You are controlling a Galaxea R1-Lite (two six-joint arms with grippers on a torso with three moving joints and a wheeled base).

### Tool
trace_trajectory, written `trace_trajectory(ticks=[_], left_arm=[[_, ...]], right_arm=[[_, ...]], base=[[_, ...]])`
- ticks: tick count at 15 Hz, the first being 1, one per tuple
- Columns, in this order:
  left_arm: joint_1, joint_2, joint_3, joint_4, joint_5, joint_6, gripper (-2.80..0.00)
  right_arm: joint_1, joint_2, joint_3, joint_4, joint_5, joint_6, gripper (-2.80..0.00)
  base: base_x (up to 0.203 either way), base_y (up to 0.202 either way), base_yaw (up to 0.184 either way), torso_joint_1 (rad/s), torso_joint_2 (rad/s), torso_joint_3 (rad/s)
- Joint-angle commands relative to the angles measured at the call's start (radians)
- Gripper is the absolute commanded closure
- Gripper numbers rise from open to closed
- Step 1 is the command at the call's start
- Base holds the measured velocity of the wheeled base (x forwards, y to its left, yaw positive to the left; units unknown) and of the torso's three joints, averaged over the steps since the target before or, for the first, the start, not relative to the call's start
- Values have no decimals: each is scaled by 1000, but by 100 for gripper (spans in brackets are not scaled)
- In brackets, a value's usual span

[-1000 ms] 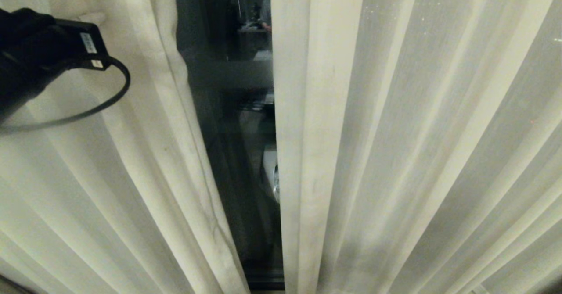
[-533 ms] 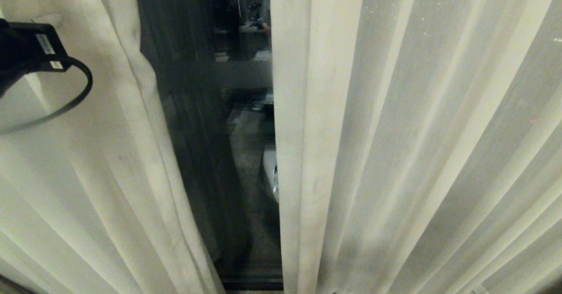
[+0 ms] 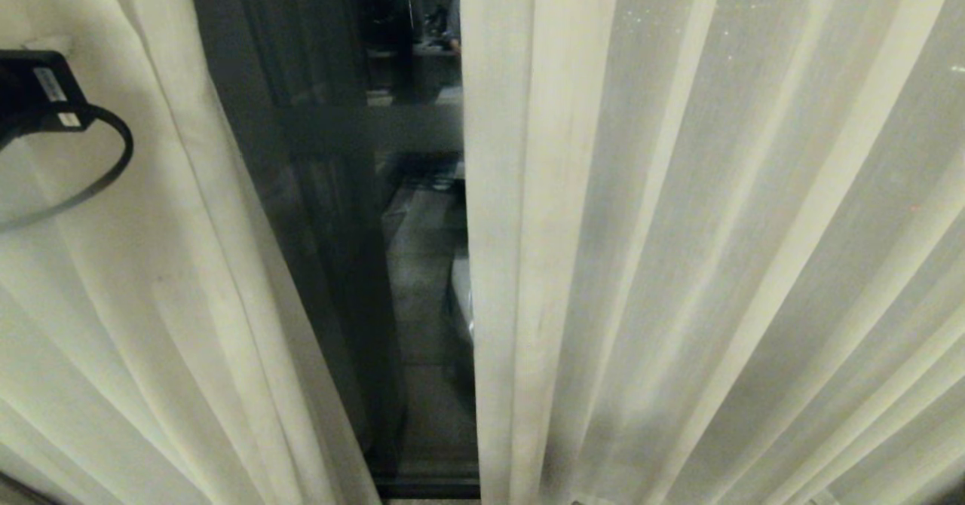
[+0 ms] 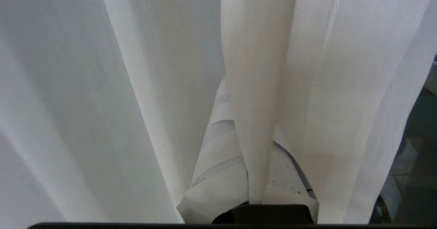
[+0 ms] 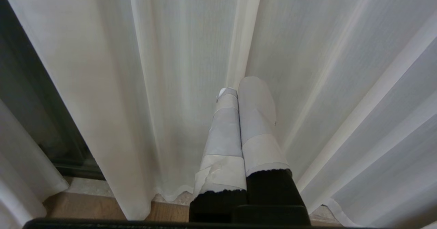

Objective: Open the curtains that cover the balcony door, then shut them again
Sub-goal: Pull the inner curtains open on both sides

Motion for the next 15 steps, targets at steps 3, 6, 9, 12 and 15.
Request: trace_trajectory(ticks=[3, 6, 9, 12, 15], left_arm=[[12, -9, 16, -4, -2, 1, 0], [14, -12, 17, -3, 1, -1, 0], [27, -22, 22, -3, -2, 1, 0], [27, -32, 39, -6, 1, 1, 0], [27, -47, 51, -3, -1, 1, 0]], right_arm=[[0, 2, -1, 0, 1, 0, 0], [0, 2, -1, 0, 1, 0, 0], [0, 2, -1, 0, 1, 0, 0], [0, 2, -1, 0, 1, 0, 0], [0, 2, 1, 0, 1, 0, 0]], base=[[0, 0, 0, 0, 0, 0], [0, 0, 0, 0, 0, 0], [1, 59, -6, 0, 0, 0], [0, 180, 0, 1, 4, 2], [0, 191, 0, 0, 3, 4]])
